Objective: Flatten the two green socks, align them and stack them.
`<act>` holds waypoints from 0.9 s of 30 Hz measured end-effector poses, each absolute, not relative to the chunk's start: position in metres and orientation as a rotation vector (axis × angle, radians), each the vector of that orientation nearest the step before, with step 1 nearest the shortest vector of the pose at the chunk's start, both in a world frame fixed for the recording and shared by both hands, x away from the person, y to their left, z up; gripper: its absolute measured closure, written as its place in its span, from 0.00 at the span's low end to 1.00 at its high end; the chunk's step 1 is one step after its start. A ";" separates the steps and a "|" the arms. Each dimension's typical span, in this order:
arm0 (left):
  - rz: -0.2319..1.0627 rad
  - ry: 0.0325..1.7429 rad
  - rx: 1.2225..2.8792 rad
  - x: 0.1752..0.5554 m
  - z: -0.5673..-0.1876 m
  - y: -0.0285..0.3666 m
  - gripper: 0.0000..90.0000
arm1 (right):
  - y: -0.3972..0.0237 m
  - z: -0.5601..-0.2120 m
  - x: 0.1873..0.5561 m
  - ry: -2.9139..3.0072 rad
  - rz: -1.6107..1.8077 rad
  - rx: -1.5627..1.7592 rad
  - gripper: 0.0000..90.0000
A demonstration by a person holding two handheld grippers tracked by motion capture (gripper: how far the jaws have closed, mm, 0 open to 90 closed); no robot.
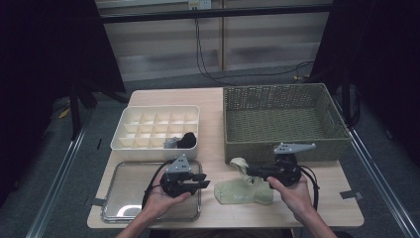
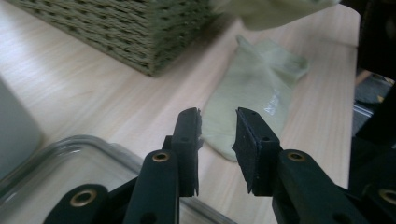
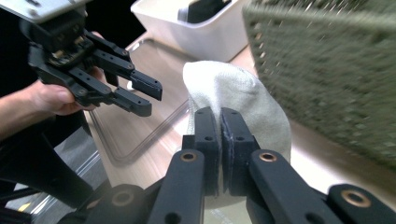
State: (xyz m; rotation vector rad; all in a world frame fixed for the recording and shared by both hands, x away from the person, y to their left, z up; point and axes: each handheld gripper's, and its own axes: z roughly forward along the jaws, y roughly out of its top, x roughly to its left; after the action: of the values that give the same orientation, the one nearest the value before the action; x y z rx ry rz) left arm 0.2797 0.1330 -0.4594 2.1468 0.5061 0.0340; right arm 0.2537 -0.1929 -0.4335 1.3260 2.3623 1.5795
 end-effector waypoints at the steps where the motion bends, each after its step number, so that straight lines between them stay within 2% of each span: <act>1: 0.024 0.500 2.144 0.279 -0.461 0.131 0.78 | -0.190 -0.436 0.255 2.375 1.570 1.329 0.96; 12: -0.021 0.471 2.179 0.274 -0.469 0.118 0.76 | -0.163 -0.469 0.255 2.504 1.451 1.332 0.96; 17: -0.039 0.464 2.194 0.273 -0.472 0.114 0.74 | -0.159 -0.479 0.256 2.538 1.426 1.327 0.92; 18: -0.042 0.461 2.197 0.273 -0.472 0.114 0.74 | -0.155 -0.482 0.257 2.566 1.409 1.310 0.88; 19: -0.046 0.472 2.195 0.272 -0.473 0.114 0.74 | -0.153 -0.483 0.257 2.576 1.396 1.300 0.84; 27: -0.043 0.473 2.201 0.272 -0.473 0.116 0.74 | -0.148 -0.474 0.258 2.575 1.404 1.254 0.82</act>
State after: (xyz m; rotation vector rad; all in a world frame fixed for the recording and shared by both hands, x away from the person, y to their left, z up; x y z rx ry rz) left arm 0.2724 0.1157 -0.4733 2.2014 0.4729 -0.0431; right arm 0.2577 -0.1478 -0.4742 1.2539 2.5750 1.4038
